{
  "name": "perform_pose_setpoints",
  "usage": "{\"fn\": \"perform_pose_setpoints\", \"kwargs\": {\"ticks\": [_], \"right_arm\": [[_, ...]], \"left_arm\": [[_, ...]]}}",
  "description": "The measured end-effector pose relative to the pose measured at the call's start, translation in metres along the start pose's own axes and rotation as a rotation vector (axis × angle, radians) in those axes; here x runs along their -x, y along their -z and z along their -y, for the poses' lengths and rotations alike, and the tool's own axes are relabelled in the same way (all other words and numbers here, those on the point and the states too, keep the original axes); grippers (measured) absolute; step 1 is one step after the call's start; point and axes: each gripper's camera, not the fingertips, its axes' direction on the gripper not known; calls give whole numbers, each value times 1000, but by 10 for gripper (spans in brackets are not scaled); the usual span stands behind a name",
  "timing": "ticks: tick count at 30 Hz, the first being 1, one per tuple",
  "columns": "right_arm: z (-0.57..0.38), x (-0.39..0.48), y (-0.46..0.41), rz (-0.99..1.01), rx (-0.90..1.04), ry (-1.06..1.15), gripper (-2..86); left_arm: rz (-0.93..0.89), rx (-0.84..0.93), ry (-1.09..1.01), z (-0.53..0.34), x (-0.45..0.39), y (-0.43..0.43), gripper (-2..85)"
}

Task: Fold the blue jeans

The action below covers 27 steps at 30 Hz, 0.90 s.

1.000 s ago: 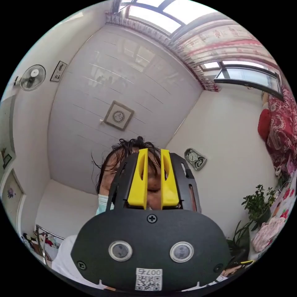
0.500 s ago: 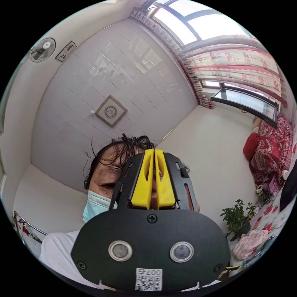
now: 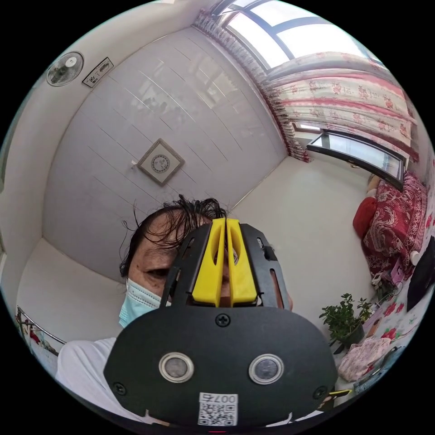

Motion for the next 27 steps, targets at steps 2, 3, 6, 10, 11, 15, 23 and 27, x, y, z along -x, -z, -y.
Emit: {"fn": "perform_pose_setpoints", "kwargs": {"ticks": [2,3,6,10,11,15,23,27], "right_arm": [[1,-5,-2,-2,-3,2,-3],[3,-9,-3,0,-6,4,-3],[10,-19,-5,8,-23,14,-3],[18,-29,-3,-15,-88,47,-3],[20,-33,-3,-43,-116,61,-3],[31,-53,3,-80,-152,69,-2],[38,-87,107,-901,85,218,21],[-2,-102,236,-1705,64,-9,47]], "left_arm": [[-1,0,0,-1,-3,-1,-10],[-3,-1,-1,-1,-5,-2,-10],[-5,-1,-3,-1,-10,-6,-10],[-10,1,-6,-2,-18,-12,-10],[-11,3,-8,-2,-19,-13,-10],[-15,6,-14,1,-29,-19,-10],[-26,-34,50,1,-35,-27,-10],[-11,-55,61,3,-48,-37,-10]]}}
